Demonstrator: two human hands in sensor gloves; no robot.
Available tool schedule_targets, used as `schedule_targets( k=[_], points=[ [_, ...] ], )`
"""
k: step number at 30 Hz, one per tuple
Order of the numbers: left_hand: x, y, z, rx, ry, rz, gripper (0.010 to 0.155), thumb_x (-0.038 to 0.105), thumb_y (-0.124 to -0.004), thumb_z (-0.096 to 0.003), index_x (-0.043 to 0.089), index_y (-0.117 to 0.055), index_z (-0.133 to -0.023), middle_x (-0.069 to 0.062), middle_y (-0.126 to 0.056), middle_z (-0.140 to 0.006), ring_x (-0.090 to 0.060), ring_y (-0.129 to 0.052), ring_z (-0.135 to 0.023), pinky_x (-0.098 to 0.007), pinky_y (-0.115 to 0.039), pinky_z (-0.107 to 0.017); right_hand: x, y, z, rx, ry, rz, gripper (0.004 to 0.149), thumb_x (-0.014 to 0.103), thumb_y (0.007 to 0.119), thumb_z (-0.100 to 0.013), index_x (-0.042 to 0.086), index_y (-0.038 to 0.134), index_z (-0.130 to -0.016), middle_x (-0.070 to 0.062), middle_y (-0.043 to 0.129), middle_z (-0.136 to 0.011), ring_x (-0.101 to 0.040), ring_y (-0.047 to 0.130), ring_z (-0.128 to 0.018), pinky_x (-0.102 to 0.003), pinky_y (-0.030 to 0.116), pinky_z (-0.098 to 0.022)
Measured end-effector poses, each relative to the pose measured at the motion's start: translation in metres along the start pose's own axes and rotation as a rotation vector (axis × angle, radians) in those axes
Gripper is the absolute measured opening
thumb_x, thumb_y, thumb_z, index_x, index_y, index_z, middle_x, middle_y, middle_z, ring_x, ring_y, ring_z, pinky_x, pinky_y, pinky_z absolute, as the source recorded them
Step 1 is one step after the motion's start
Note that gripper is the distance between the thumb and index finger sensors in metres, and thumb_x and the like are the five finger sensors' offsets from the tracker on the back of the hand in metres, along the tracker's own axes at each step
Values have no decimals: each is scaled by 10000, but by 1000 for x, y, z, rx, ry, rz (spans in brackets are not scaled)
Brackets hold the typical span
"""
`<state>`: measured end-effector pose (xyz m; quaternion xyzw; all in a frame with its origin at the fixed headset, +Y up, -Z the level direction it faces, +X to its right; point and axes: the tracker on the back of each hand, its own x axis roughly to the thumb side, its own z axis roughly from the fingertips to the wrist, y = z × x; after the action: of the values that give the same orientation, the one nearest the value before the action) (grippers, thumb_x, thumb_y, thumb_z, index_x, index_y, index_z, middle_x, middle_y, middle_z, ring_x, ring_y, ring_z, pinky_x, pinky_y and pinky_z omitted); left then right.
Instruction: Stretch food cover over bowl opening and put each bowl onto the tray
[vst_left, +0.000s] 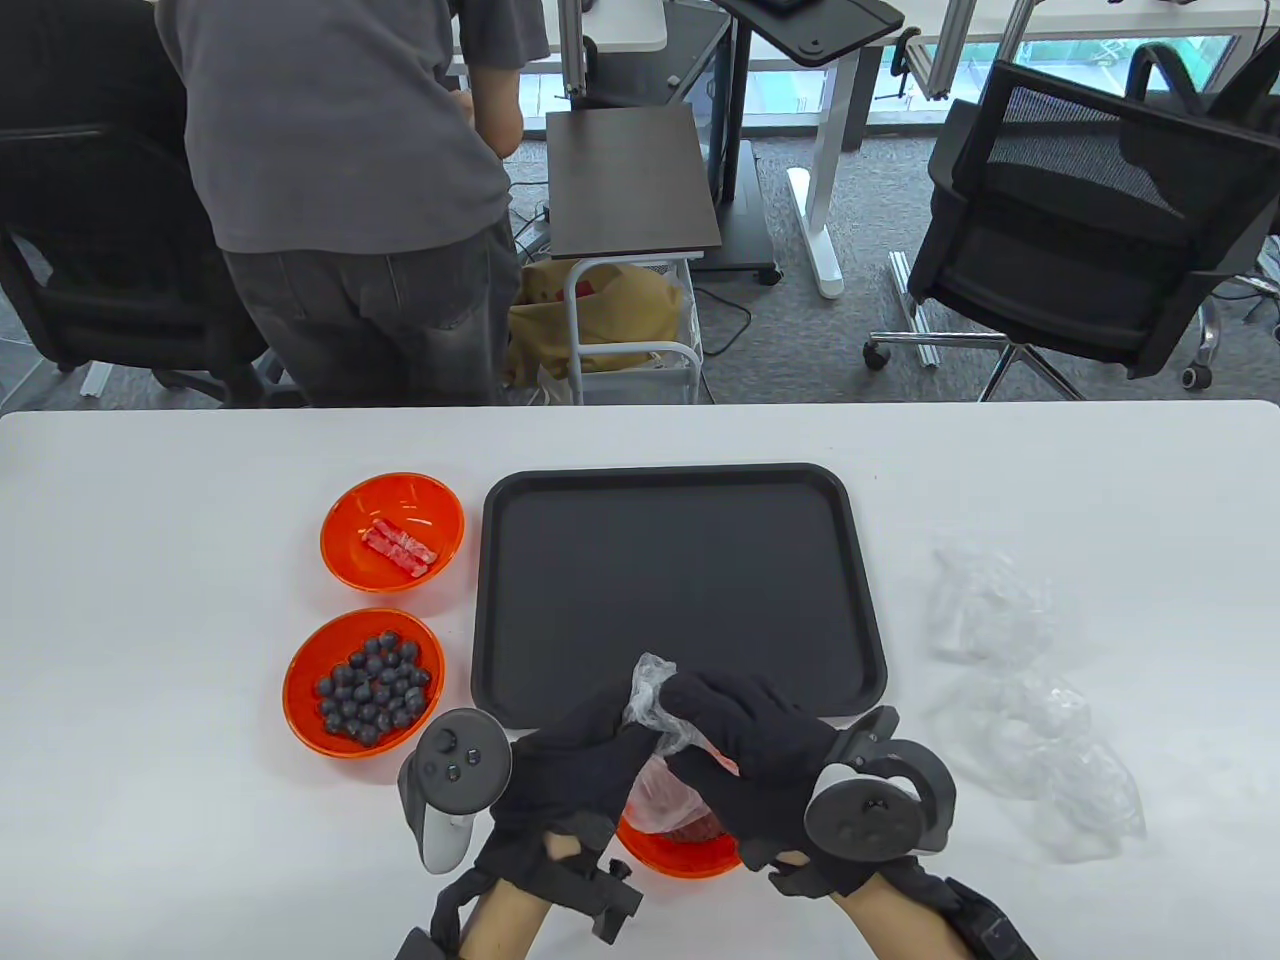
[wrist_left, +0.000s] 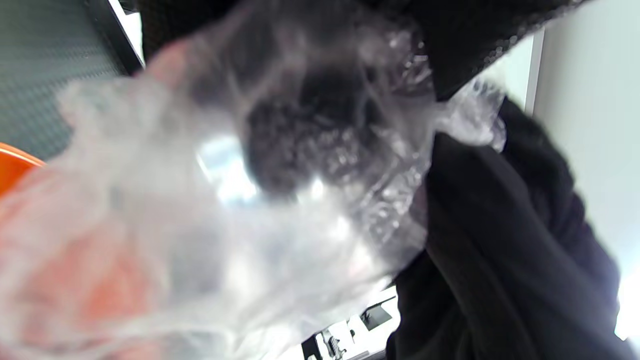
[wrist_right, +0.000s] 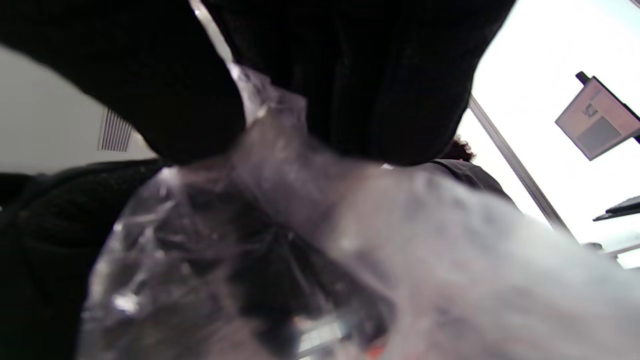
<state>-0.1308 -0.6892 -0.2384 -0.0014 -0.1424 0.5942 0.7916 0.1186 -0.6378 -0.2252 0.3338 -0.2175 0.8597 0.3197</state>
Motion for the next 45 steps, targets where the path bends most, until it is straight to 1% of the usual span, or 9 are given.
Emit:
schedule_targets(
  k=[3, 6, 10, 17, 24, 31, 35, 39, 45],
  points=[
    [-5, 9, 2, 15, 12, 121, 447, 510, -848, -510, 285, -875, -895, 90, -1119, -762, -164, -1182, -648, -400, -949, -521, -22, -13, 7, -67, 109, -97, 731, 509, 862, -496, 102, 664, -1070, -173, 789, -1012, -417, 935, -815, -449, 873, -550],
    [-5, 17, 2, 12, -3, 205, 443, 510, -843, -515, 286, -873, -896, 90, -1131, -740, -165, -1183, -634, -391, -952, -515, -41, -17, 14, -149, 296, -233, 603, 330, 814, -527, 56, 701, -1052, -225, 813, -987, -462, 957, -771, -473, 884, -512],
    [-2, 22, 1, -26, -48, 323, 439, 505, -836, -526, 289, -863, -907, 83, -1115, -761, -175, -1177, -643, -395, -948, -522, -62, 0, 18, -46, 451, -321, 587, 231, 877, -485, 72, 741, -1032, -219, 840, -974, -441, 995, -751, -438, 919, -488],
    [0, 12, 2, 52, -48, 310, 436, 496, -836, -534, 302, -848, -924, 77, -1114, -780, -180, -1171, -668, -393, -954, -530, -42, 49, 12, 285, 311, -744, 1003, 522, 894, -497, -36, 345, -1125, -334, 446, -1112, -591, 647, -963, -548, 729, -620],
    [13, -7, 7, 193, -144, 37, 425, 474, -836, -537, 335, -825, -938, 82, -1059, -839, -207, -1128, -673, -395, -947, -530, -23, 61, 12, 199, 360, -886, 1026, 546, 790, -542, -142, 235, -1061, -420, 423, -1037, -605, 751, -894, -523, 815, -561],
    [17, -24, 6, 245, -172, -211, 411, 459, -838, -542, 385, -813, -945, 66, -839, -986, -226, -942, -743, -401, -826, -636, -24, 53, 19, 29, 531, -895, 764, 367, 877, -501, -142, 604, -1002, -391, 757, -904, -492, 1054, -671, -430, 978, -364],
    [17, -27, 5, 218, -162, -224, 417, 460, -832, -541, 371, -819, -949, 49, -805, -1016, -249, -913, -772, -425, -797, -661, -30, 40, 22, -89, 562, -670, 500, 259, 910, -466, 4, 886, -895, -275, 995, -776, -331, 1190, -475, -326, 1025, -238],
    [14, -27, 4, 154, -159, -250, 548, 548, -839, -499, 331, -784, -999, 8, -761, -1084, -328, -833, -929, -501, -739, -710, -42, 37, 24, -66, 584, -670, 444, 251, 893, -463, 66, 925, -866, -194, 1060, -702, -269, 1192, -388, -299, 1007, -195],
    [10, 5, 1, 95, -199, 2, 845, 788, -774, -429, 295, -647, -1103, -45, -655, -1182, -389, -698, -1065, -645, -602, -776, -65, 28, 23, 93, 482, -718, 436, 264, 868, -469, 127, 921, -880, -143, 1060, -703, -223, 1168, -351, -283, 980, -192]
  ],
)
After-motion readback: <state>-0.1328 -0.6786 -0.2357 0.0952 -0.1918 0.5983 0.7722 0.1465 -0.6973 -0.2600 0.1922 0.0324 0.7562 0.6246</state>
